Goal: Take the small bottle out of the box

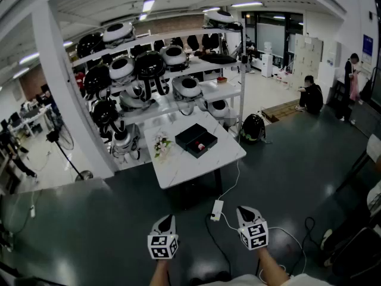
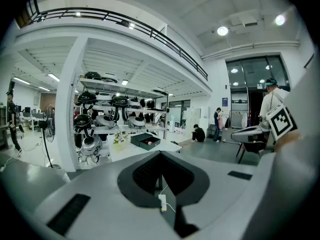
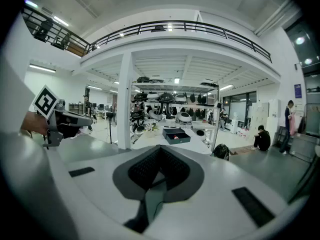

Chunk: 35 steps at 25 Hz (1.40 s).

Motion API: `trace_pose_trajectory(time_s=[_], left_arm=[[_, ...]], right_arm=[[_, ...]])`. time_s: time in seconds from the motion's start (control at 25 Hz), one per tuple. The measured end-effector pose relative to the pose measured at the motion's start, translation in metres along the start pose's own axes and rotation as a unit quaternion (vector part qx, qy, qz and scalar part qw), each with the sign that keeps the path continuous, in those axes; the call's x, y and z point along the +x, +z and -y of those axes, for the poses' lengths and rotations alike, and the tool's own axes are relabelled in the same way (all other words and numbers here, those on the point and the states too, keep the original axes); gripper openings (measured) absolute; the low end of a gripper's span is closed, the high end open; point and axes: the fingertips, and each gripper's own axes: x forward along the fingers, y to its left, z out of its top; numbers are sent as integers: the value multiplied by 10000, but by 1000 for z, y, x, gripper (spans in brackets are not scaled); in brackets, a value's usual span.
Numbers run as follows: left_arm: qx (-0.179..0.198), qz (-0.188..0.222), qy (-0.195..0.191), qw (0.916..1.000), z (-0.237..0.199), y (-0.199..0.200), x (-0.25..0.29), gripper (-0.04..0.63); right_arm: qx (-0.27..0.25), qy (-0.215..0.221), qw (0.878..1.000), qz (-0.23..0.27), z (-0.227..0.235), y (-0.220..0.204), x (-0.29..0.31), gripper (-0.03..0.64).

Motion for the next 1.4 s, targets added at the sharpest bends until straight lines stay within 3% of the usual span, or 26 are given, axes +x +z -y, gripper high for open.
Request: trace_pose_trajectory(time_s=[0.36,1.4], left_arm=[[6,-30,4,10000,7,-5,6,18],[19,-111,213,9997,64,-11,55,18]], right_arm=[[2,12,10000,10,2,-1,5,20],[-4,381,9993,-51,63,-23,20,21]])
